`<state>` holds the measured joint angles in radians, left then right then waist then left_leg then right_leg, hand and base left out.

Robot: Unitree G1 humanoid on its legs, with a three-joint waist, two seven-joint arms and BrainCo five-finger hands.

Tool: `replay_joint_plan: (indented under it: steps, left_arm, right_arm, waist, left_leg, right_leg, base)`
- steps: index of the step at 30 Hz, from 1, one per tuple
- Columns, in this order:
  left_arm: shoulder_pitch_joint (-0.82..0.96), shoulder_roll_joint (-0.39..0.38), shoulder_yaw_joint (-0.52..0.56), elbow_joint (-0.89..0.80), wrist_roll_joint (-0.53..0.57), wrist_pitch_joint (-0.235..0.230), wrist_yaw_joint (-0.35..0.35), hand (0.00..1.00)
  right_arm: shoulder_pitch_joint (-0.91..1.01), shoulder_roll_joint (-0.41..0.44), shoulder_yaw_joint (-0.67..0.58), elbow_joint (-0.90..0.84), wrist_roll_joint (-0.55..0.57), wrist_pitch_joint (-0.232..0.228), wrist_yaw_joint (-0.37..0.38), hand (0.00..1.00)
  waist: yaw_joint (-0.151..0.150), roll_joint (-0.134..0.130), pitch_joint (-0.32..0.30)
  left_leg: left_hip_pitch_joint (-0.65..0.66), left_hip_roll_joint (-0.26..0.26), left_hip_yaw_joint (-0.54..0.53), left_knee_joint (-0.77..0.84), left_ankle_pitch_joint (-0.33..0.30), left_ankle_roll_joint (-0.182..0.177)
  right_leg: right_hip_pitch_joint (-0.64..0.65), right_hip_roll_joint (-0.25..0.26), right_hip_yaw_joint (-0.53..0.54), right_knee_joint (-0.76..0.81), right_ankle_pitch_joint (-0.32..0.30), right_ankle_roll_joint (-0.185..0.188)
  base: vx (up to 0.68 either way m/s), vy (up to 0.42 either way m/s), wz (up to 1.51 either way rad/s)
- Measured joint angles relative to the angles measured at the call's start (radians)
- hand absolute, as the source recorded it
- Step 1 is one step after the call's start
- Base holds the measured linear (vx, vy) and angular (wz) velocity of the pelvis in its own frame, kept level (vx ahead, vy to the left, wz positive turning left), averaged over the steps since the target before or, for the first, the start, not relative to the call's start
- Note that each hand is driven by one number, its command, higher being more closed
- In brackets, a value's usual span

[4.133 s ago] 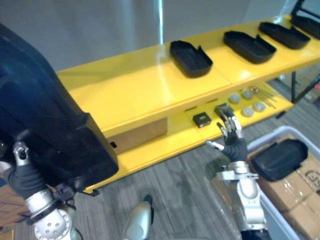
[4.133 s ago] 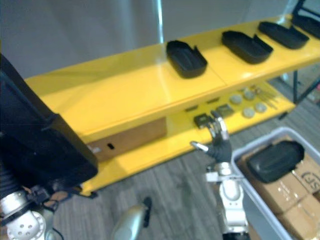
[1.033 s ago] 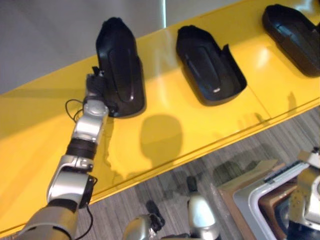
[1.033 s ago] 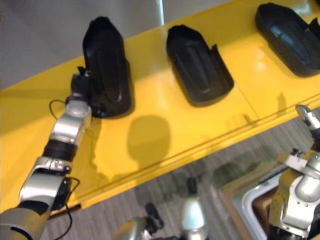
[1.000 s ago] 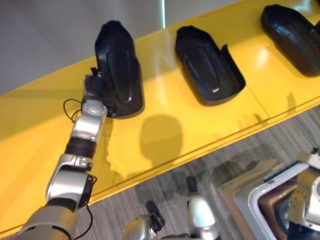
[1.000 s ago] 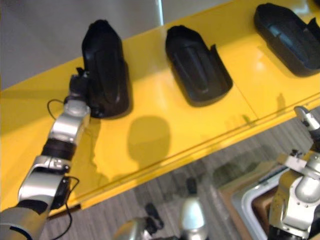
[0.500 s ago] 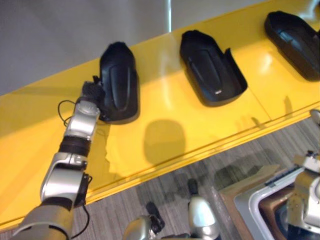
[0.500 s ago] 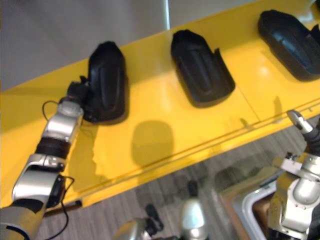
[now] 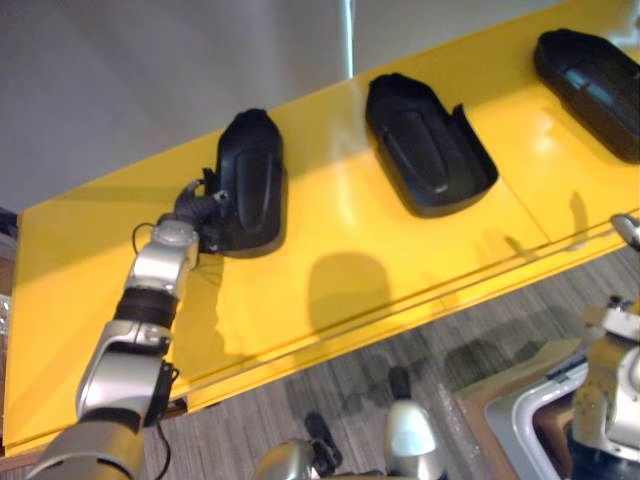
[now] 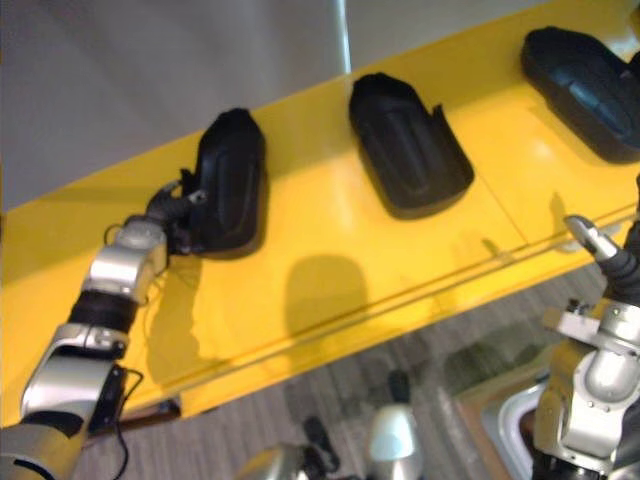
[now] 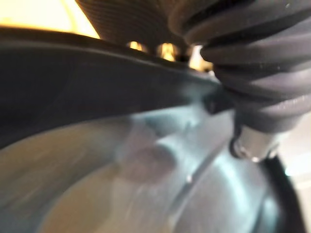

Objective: Walk over and take plastic housings, then place them on the shelf

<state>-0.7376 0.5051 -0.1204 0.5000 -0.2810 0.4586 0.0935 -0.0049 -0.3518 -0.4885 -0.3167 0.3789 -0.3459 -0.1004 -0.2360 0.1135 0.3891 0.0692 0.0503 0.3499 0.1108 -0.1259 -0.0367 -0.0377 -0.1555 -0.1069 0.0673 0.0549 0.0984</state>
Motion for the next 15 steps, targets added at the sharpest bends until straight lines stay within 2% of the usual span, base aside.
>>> replay_joint_plan:
  steps: [5,9,11,12,13,15]
  left_arm:
    - [0.084,-0.001,0.008,-0.093,-0.065,-0.043,-0.022,0.00]
    - [0.184,-0.004,0.035,-0.181,-0.091,-0.119,0.004,0.00]
    - [0.266,-0.015,0.082,-0.314,-0.107,-0.156,0.026,0.00]
    - [0.307,-0.031,0.123,-0.402,-0.108,-0.177,0.043,0.00]
    - [0.362,-0.060,0.180,-0.523,-0.110,-0.217,0.071,0.00]
    - [0.454,-0.099,0.245,-0.702,-0.102,-0.292,0.126,0.00]
  right_arm:
    - [-0.010,0.000,0.002,-0.024,0.000,-0.013,0.018,0.00]
    - [-0.049,-0.028,0.028,-0.025,-0.001,-0.030,0.020,0.00]
    - [-0.057,-0.037,0.043,-0.025,-0.007,-0.031,0.035,0.00]
    - [-0.062,-0.038,0.043,-0.025,-0.013,-0.033,0.037,0.00]
    - [-0.067,-0.044,0.045,-0.025,-0.036,-0.035,0.037,0.00]
    - [-0.083,-0.048,0.066,-0.027,-0.080,-0.043,0.037,0.00]
  waist:
    - [0.008,0.009,-0.007]
    - [0.009,0.030,-0.023]
    - [0.012,0.032,-0.025]
    - [0.023,0.032,-0.026]
    - [0.048,0.033,-0.027]
    - [0.061,0.034,-0.031]
  left_leg:
    - [-0.002,-0.009,-0.011,-0.005,0.006,0.006]
    - [-0.002,-0.012,-0.020,-0.017,0.014,0.005]
    - [0.000,-0.012,-0.035,-0.036,0.029,0.004]
    - [0.000,-0.012,-0.040,-0.042,0.035,0.001]
    - [0.000,-0.009,-0.043,-0.047,0.041,-0.001]
    - [0.000,-0.009,-0.080,-0.049,0.050,-0.002]
  right_leg:
    - [0.008,-0.005,-0.006,-0.011,0.006,0.010]
    - [0.008,-0.007,-0.017,-0.016,0.009,0.012]
    - [0.010,-0.006,-0.030,-0.016,0.009,0.012]
    - [0.010,-0.006,-0.034,-0.016,0.009,0.012]
    - [0.011,-0.007,-0.040,-0.016,0.008,0.011]
    - [0.034,-0.006,-0.080,-0.021,0.005,0.006]
  base:
    - [-0.03,0.009,0.07]
    - [0.00,-0.002,0.04]
    - [0.01,-0.018,0.19]
    - [0.00,-0.013,0.16]
    - [-0.01,-0.023,0.20]
    - [-0.01,-0.038,0.45]
